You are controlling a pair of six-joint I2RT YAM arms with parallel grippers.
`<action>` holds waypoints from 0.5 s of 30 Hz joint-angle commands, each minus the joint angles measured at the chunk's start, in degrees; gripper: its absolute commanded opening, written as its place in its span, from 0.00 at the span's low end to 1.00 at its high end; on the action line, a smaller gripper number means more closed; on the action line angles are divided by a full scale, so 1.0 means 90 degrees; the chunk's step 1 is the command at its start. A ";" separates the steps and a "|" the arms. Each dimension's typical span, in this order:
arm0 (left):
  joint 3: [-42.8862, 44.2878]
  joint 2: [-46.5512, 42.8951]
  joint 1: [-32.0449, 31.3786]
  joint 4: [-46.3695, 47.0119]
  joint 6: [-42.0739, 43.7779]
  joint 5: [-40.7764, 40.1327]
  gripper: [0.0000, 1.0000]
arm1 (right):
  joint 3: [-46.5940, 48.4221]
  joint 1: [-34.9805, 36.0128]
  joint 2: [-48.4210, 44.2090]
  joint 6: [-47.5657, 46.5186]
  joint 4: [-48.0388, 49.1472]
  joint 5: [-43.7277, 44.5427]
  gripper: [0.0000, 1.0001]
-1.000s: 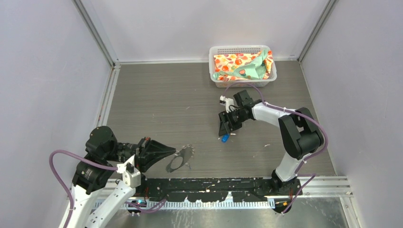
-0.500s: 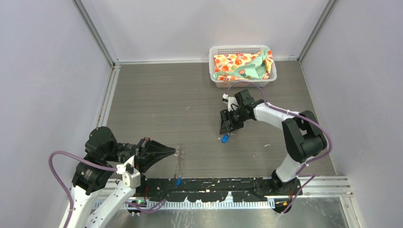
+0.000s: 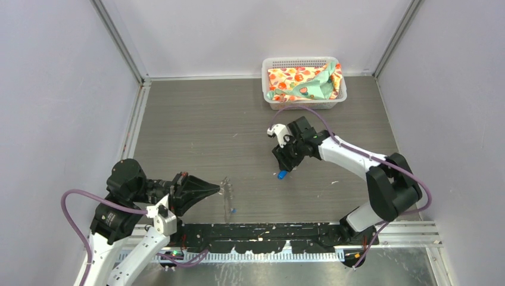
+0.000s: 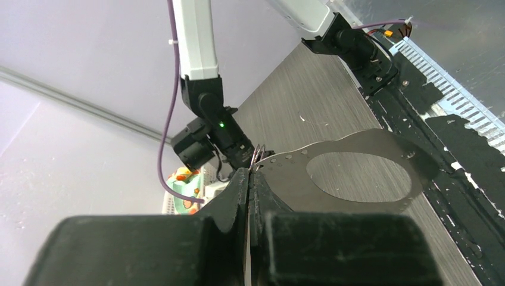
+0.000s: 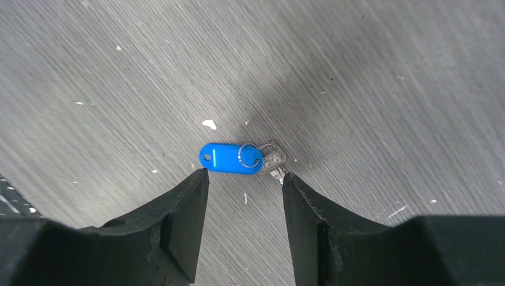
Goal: Put the keys on the keyring
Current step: Pick up the key from the center of the board.
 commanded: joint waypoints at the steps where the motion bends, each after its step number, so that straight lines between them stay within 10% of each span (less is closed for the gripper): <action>1: 0.0265 0.0016 -0.0007 0.0168 0.0005 -0.0049 0.00 | 0.0022 0.0231 0.0466 -0.0553 -0.0032 0.0514 0.53; 15: 0.0291 0.0026 -0.0005 0.0178 -0.0020 -0.0115 0.00 | 0.0128 0.0360 0.0975 -0.0736 -0.0084 0.0753 0.47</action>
